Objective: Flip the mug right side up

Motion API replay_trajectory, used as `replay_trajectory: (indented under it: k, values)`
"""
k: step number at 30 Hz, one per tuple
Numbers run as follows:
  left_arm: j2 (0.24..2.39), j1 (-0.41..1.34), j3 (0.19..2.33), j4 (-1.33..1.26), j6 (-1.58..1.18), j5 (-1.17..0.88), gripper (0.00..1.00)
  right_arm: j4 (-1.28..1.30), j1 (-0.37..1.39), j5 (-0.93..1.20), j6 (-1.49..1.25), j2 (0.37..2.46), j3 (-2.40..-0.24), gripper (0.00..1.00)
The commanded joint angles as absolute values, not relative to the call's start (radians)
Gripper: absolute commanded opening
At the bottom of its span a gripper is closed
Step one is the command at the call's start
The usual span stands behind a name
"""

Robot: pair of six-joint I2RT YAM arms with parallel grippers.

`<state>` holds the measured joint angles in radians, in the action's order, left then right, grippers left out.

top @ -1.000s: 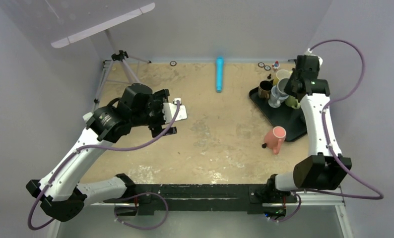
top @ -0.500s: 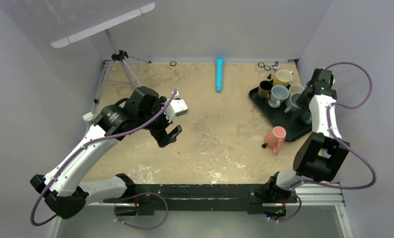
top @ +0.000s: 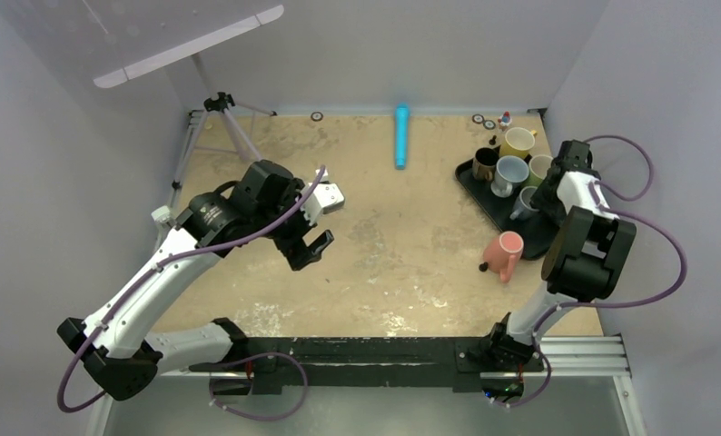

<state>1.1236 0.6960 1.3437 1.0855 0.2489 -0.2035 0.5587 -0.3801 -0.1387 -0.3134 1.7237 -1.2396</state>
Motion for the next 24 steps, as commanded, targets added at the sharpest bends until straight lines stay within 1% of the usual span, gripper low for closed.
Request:
replay_trajectory:
  k: [1,3,5,8,14,19,20,21,24]
  values:
    - [1.135,0.692,1.365,1.066,0.235,-0.187,1.00,0.505,-0.383,-0.153,-0.314,1.727,-1.237,0.03]
    - [1.138,0.692,1.370,1.066,0.238,-0.181,1.00,0.509,-0.382,-0.150,-0.309,1.735,-1.234,0.12]
    - [1.139,0.691,1.370,1.066,0.242,-0.177,1.00,0.509,-0.383,-0.146,-0.305,1.737,-1.229,0.18]
    - [1.140,0.691,1.367,1.063,0.247,-0.174,1.00,0.511,-0.383,-0.116,-0.292,1.742,-1.229,0.30]
    - [1.133,0.690,1.367,1.065,0.257,-0.162,1.00,0.557,-0.383,-0.085,-0.277,1.722,-1.269,0.45]
    - [1.120,0.689,1.365,1.067,0.259,-0.159,1.00,0.614,-0.383,-0.124,-0.270,1.619,-1.314,0.57]
    - [1.117,0.690,1.362,1.064,0.261,-0.162,1.00,0.611,-0.382,-0.104,-0.272,1.587,-1.307,0.61]
    - [1.116,0.689,1.356,1.060,0.262,-0.162,1.00,0.605,-0.383,-0.021,-0.274,1.555,-1.291,0.65]
    - [1.104,0.690,1.339,1.054,0.268,-0.169,1.00,0.617,-0.382,0.076,-0.292,1.448,-1.230,0.69]
